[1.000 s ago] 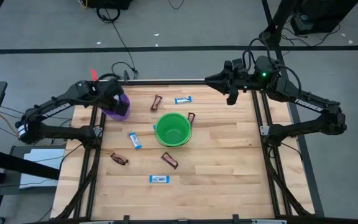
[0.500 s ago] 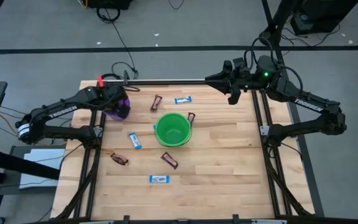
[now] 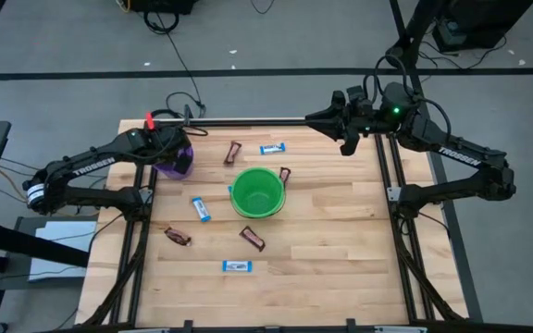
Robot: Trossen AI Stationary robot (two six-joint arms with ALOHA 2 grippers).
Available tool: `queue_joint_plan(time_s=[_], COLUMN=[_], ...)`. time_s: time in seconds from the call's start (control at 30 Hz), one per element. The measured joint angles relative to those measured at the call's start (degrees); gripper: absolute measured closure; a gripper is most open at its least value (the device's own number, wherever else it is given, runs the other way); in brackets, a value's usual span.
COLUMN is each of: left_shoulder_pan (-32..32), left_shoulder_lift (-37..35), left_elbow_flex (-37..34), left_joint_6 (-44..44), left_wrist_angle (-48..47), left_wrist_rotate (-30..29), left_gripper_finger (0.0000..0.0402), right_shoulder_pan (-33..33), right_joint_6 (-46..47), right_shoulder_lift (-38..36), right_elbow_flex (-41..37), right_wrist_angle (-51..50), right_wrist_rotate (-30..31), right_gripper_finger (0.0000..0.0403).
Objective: Sort candy by brand, put in halloween buckets
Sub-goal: Put the white chocolate bar into the violet bucket, then put the black chocolate bar into the green bucket
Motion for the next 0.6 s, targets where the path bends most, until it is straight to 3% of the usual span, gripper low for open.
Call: queue_joint_plan(time_s=[0.17, 0.27, 0.43, 0.6], left_shoulder_pan=[0.00, 0.02, -0.60, -0.84], left_shoulder_lift=[0.00, 0.00, 0.02, 0.04], left_elbow_flex=[0.00, 0.12, 2.36, 5.95], left_joint_6=[0.09, 3.48, 9.66, 10.31], left_wrist_angle=[0.08, 3.11, 20.23, 39.38], left_wrist_rotate=[0.69, 6.47, 23.54, 24.64], left_gripper_finger=[0.0235, 0.0221, 0.0222, 0.0224], right_shoulder_pan=[0.00, 0.00, 0.00, -0.07], right_joint_6=[-0.04, -0.04, -0.04, -0.04], right_shoulder_lift=[0.00, 0.00, 0.00, 0.00], right_elbow_flex=[0.00, 0.00, 0.00, 0.00], right_wrist_angle=[-0.01, -0.02, -0.03, -0.02], right_wrist_rotate=[0.00, 0.00, 0.00, -0.03], right_gripper_finger=[0.0297, 0.0297, 0.0297, 0.0297])
